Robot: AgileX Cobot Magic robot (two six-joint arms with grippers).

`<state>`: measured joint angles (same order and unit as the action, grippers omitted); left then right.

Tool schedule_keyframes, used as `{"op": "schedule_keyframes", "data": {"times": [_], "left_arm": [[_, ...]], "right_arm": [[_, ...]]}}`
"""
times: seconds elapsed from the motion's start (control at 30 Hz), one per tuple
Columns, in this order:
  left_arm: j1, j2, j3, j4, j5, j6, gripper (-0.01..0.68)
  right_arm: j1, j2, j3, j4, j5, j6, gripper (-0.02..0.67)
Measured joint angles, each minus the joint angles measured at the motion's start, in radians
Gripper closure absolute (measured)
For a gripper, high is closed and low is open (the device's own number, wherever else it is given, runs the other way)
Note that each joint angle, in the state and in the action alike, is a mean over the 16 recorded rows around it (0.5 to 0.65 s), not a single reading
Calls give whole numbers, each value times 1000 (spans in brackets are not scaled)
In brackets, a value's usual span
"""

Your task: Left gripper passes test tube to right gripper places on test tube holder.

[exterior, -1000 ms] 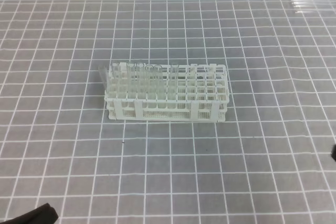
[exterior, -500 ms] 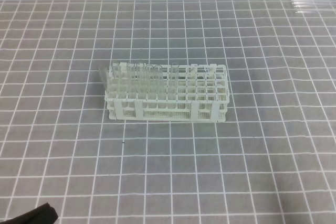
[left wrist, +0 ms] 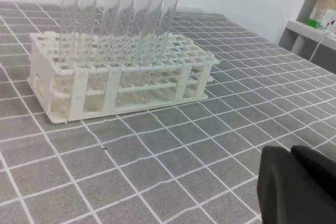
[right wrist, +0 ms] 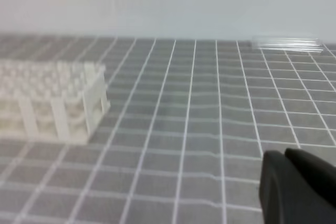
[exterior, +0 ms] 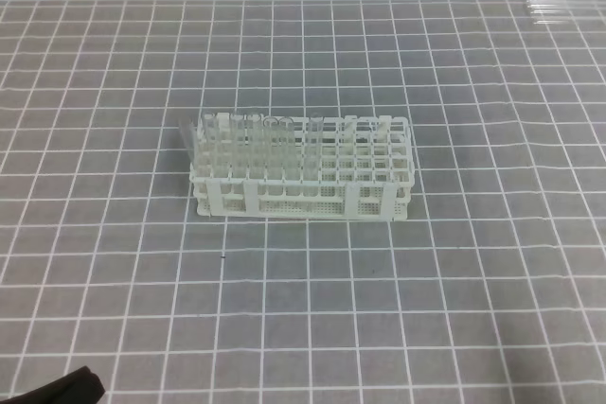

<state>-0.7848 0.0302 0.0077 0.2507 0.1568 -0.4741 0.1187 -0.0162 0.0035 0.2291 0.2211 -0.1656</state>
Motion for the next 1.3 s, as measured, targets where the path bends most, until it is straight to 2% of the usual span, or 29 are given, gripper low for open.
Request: {"op": "schedule_keyframes", "data": {"times": [0.47,1.13,1.3], "left_arm": [[0,2,3,4,8,0,674],[0,2,3,22,14,2,674],[20,0,2,51,15,22,673]], "right_arm": [[0,0,0,41,111,-80,662],[0,0,0,47,114,-81,662],[0,0,0,47,114,-81,662]]}}
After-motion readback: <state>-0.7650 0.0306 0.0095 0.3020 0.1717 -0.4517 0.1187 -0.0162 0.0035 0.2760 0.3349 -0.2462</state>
